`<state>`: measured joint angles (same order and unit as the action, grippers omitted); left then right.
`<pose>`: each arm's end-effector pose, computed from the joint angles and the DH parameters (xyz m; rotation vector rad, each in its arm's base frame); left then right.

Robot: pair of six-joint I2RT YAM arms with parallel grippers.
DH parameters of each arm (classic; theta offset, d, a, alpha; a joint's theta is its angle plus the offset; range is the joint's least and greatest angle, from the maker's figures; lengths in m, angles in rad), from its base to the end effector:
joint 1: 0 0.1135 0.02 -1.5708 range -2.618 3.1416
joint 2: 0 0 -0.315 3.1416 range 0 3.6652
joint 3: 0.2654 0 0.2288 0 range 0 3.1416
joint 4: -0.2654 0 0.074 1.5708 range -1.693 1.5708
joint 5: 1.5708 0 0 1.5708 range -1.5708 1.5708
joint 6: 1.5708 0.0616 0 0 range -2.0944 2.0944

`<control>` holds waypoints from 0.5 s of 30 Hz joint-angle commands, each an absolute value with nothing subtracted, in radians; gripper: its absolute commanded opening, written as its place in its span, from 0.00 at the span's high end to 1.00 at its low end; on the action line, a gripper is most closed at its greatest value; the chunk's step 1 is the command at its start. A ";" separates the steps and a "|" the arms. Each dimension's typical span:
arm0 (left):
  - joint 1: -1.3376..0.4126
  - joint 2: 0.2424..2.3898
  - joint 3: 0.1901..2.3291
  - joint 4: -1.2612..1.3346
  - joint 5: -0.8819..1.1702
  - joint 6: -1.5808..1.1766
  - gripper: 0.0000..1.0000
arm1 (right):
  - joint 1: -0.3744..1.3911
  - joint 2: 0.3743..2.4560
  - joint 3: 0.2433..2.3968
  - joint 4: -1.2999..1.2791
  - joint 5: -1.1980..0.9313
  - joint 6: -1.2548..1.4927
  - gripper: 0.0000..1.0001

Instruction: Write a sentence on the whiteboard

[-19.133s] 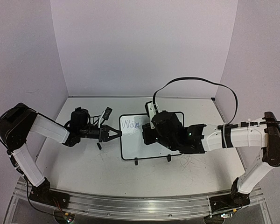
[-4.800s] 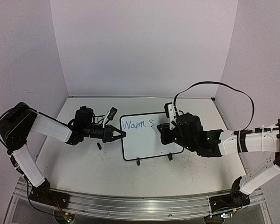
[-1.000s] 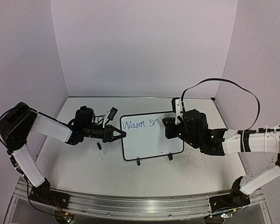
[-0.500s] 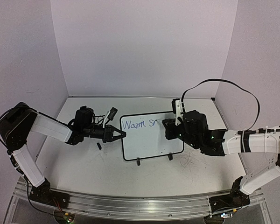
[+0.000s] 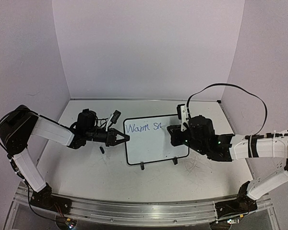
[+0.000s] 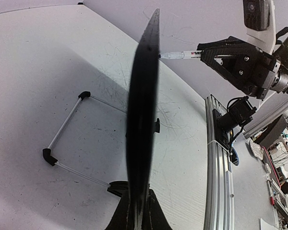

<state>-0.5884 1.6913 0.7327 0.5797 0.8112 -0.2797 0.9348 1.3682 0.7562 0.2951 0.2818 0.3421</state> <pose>0.2597 -0.2270 0.2369 0.8779 1.8758 -1.3418 0.1910 0.2298 0.3028 -0.3702 1.8847 0.6073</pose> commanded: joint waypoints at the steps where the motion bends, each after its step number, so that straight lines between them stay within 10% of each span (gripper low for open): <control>1: -0.588 1.693 0.762 0.566 0.779 -0.265 1.00 | 0.929 1.366 0.782 0.283 0.289 0.333 1.00; 15: -0.588 1.696 0.766 0.566 0.784 -0.267 1.00 | 0.924 1.366 0.796 0.319 0.325 0.320 1.00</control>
<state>-0.5880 1.6913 0.7330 0.5800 0.8120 -0.2794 0.9348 1.3682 0.7570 0.2980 0.2859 0.3385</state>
